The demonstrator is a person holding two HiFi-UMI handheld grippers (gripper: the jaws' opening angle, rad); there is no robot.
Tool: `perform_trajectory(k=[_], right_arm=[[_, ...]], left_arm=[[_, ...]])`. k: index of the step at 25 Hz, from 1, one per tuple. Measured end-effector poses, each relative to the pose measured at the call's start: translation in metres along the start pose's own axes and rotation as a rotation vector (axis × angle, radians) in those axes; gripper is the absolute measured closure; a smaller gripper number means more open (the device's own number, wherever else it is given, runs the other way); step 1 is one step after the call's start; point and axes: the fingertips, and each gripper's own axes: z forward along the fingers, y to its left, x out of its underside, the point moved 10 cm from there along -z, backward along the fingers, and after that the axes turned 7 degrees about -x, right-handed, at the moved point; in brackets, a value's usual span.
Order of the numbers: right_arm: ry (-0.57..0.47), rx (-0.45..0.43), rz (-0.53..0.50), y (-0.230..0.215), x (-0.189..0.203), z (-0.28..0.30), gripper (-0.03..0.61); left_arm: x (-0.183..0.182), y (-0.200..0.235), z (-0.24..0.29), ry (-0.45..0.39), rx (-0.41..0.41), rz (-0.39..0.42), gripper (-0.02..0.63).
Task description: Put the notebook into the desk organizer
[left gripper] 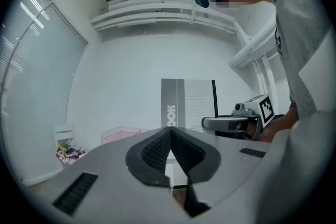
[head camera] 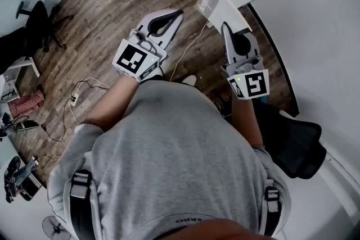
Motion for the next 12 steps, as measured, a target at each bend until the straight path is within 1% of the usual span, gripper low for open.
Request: perform_trajectory(k=[4,8,12], right_arm=[[0.006,0.004,-0.003,0.012,-0.001,-0.001,0.563],[0.022,0.015,0.013,0.031,0.004,-0.001,0.563],[0.000,-0.004,0.047,0.039,0.007,-0.002,0.563]], left_arm=[[-0.001,-0.006,-0.009,-0.020,0.014,0.042,0.595],[0.000,-0.007,-0.023,-0.032,0.036,0.044,0.595],[0.003,-0.006,-0.030,-0.039,0.040,0.041,0.595]])
